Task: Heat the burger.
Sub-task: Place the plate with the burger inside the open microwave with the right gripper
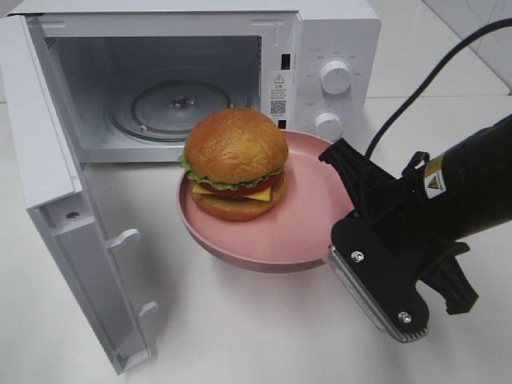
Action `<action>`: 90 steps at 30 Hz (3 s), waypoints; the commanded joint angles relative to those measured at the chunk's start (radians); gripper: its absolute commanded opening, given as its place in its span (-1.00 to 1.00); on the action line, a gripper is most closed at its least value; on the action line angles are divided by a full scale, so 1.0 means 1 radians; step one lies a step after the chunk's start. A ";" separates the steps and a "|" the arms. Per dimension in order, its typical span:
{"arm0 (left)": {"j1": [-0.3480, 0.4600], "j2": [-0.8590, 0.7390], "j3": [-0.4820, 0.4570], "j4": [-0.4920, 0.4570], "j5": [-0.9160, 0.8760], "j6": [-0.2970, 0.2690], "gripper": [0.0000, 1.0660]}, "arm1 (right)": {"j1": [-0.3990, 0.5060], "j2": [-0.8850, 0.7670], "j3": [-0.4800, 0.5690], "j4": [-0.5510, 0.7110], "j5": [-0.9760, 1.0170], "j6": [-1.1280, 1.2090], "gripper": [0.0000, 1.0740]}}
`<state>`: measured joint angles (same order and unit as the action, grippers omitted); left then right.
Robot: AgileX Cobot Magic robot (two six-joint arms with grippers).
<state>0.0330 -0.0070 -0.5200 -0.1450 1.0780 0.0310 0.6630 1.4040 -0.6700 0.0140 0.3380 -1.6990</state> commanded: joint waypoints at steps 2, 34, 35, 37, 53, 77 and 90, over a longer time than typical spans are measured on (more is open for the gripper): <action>-0.002 -0.013 0.004 -0.004 -0.011 -0.002 0.83 | 0.004 0.025 -0.052 0.004 -0.064 0.018 -1.00; -0.002 -0.013 0.004 -0.004 -0.011 -0.002 0.83 | 0.027 0.279 -0.342 -0.001 -0.030 0.101 -1.00; -0.002 -0.013 0.004 -0.004 -0.011 -0.002 0.83 | 0.027 0.279 -0.342 -0.001 -0.030 0.101 -1.00; -0.002 -0.013 0.004 -0.004 -0.011 -0.002 0.83 | 0.027 0.304 -0.371 -0.008 -0.029 0.125 -1.00; -0.002 -0.013 0.004 -0.004 -0.011 -0.002 0.83 | 0.027 0.441 -0.540 -0.052 0.008 0.194 -1.00; -0.002 -0.013 0.004 -0.003 -0.011 -0.002 0.83 | 0.027 0.638 -0.837 -0.083 0.112 0.297 -1.00; -0.002 -0.013 0.004 -0.003 -0.011 -0.002 0.83 | 0.027 0.753 -1.020 -0.163 0.175 0.389 -1.00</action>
<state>0.0330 -0.0070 -0.5200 -0.1450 1.0780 0.0310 0.6910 2.1560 -1.6430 -0.1180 0.5630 -1.3270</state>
